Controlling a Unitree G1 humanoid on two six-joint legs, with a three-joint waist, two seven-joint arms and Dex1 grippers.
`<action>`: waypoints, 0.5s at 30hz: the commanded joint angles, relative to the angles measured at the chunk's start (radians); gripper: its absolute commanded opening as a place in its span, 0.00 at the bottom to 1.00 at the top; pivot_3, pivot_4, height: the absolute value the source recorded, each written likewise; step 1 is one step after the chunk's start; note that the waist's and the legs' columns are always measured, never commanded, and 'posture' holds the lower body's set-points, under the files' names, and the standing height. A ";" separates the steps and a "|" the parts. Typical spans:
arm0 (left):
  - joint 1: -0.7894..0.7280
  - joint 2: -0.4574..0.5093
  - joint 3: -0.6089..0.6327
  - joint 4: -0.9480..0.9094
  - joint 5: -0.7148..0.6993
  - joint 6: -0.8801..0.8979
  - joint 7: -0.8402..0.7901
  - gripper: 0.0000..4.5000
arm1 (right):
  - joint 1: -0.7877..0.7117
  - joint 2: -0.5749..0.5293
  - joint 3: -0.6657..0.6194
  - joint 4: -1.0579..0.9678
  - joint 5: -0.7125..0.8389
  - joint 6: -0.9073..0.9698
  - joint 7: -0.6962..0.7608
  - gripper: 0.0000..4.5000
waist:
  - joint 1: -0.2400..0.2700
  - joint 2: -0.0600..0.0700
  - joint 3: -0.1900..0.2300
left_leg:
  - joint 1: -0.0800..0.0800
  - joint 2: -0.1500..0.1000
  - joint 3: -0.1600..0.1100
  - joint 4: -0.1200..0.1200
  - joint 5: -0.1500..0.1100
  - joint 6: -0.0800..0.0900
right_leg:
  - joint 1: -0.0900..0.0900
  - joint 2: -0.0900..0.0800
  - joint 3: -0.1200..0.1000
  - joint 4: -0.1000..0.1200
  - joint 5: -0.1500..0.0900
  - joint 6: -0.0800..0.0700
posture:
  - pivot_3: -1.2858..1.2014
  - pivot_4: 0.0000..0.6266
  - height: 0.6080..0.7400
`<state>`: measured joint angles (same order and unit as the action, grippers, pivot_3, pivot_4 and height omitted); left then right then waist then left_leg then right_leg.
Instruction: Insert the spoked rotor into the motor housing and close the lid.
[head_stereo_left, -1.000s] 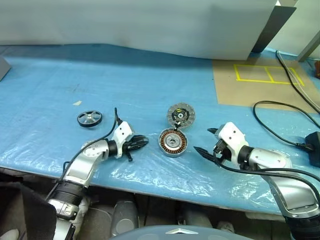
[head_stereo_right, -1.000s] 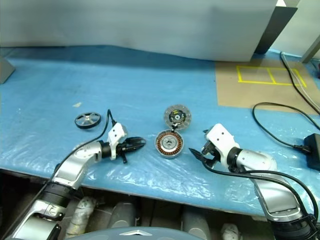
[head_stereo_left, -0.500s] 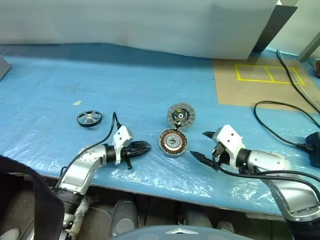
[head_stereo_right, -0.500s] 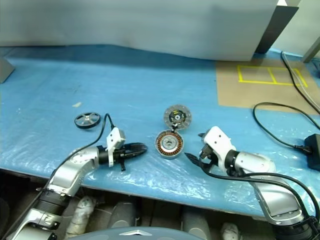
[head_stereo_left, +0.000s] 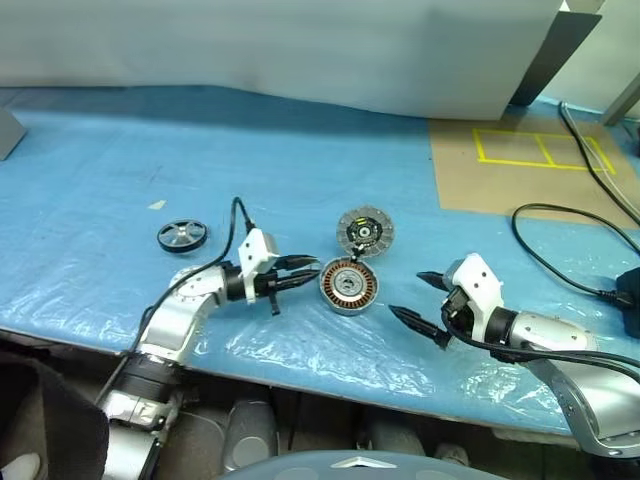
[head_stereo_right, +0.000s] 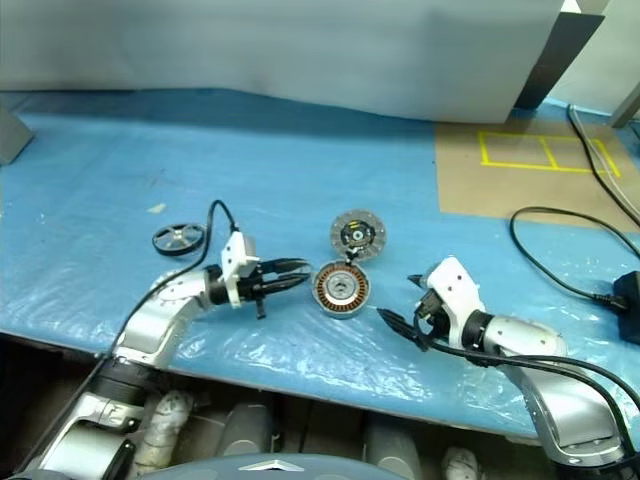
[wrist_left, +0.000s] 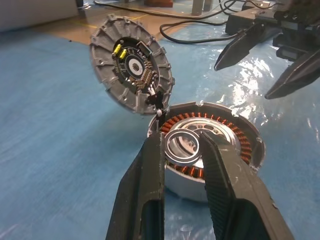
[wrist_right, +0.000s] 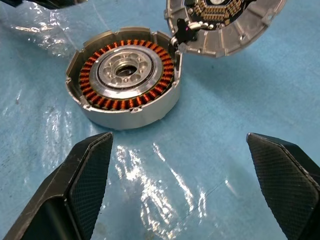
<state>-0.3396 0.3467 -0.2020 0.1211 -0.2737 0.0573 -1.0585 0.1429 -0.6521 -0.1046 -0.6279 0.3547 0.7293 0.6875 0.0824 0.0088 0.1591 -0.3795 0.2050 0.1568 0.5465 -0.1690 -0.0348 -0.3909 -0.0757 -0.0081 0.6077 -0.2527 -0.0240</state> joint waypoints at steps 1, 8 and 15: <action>-0.037 -0.004 -0.029 0.032 0.011 -0.052 -0.058 0.16 | 0.006 0.008 -0.006 -0.064 0.013 -0.002 -0.033 1.00 | -0.004 0.000 0.000 | 0.000 0.000 0.000 0.000 0.000 0.000 | 0.000 0.000 0.000 0.000 0.001 0.002 | 0.52 0.24 1.00; -0.127 -0.051 -0.065 0.182 0.078 -0.155 -0.069 0.16 | 0.005 0.018 0.010 -0.067 -0.008 -0.014 -0.089 1.00 | 0.002 0.000 0.000 | 0.000 -0.001 0.000 0.000 0.000 0.000 | 0.000 0.000 0.000 0.000 0.002 0.003 | 0.52 0.24 1.00; -0.157 -0.100 -0.080 0.206 0.095 -0.150 -0.072 0.16 | 0.010 0.009 0.031 -0.087 -0.001 -0.003 -0.111 1.00 | 0.012 0.000 0.000 | 0.000 -0.001 0.000 0.000 0.000 0.000 | 0.000 0.000 0.000 0.000 0.002 0.004 | 0.52 0.24 1.00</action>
<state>-0.4807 0.2488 -0.2768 0.3421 -0.1750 -0.0879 -1.1231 0.1498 -0.6371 -0.0667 -0.6654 0.3520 0.7301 0.5833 0.0947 0.0088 0.1591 -0.3796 0.2044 0.1566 0.5466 -0.1689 -0.0352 -0.3906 -0.0758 -0.0082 0.6079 -0.2504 -0.0200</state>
